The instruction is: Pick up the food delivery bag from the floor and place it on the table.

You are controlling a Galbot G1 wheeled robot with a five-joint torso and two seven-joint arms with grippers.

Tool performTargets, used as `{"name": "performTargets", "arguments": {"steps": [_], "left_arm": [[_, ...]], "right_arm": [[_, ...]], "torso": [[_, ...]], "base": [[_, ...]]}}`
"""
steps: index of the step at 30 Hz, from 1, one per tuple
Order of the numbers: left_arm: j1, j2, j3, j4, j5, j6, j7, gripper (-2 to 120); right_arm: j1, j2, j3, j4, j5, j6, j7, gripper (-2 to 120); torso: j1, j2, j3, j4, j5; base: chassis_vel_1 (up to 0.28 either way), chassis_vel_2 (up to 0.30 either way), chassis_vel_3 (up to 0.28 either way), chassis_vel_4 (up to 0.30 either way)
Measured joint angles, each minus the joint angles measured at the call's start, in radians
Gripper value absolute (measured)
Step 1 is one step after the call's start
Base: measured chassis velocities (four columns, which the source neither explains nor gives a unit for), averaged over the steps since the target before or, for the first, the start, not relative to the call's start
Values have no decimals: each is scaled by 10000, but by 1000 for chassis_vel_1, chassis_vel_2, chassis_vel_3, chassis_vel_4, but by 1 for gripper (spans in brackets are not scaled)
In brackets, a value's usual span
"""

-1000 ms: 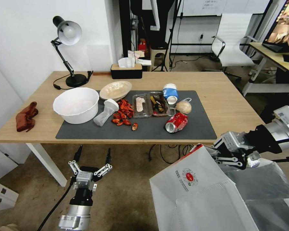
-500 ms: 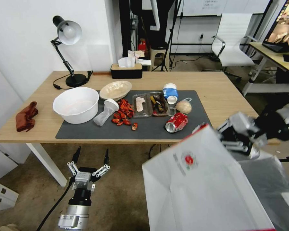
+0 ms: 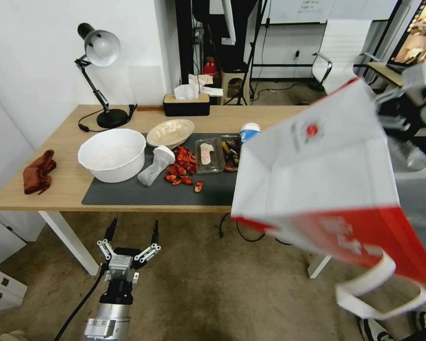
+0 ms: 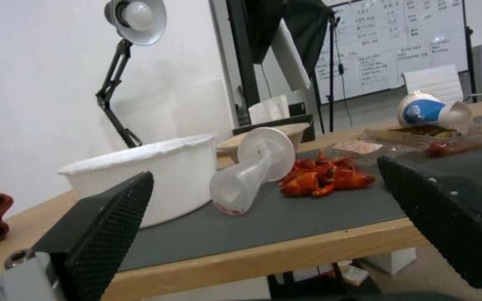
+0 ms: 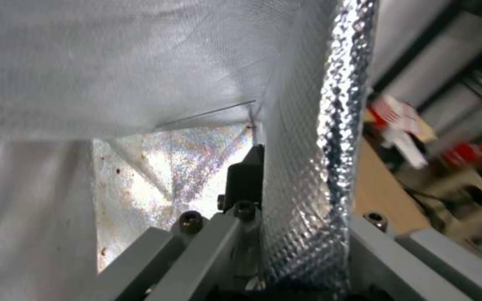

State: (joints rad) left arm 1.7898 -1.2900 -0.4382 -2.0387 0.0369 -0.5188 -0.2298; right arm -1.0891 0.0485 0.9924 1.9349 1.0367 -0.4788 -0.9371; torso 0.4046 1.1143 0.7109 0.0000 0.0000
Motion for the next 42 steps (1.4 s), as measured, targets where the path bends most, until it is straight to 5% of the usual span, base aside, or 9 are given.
{"name": "performTargets", "arguments": {"steps": [29,42], "left_arm": [[-101,-566,274,133,514,3,38,100],[6,-606,453,53,639,17,105,100]], "right_arm": [[343,1051,-897,-2152,-1348,-1290,2300,0],[2024,1365,-3058,-2894,-1829,-1340,2920,0]], "torso": [[-5,-9,-6,0,1],[-5,-11,-7,-1,0]], "base": [[0,0,0,0],[0,0,0,0]]}}
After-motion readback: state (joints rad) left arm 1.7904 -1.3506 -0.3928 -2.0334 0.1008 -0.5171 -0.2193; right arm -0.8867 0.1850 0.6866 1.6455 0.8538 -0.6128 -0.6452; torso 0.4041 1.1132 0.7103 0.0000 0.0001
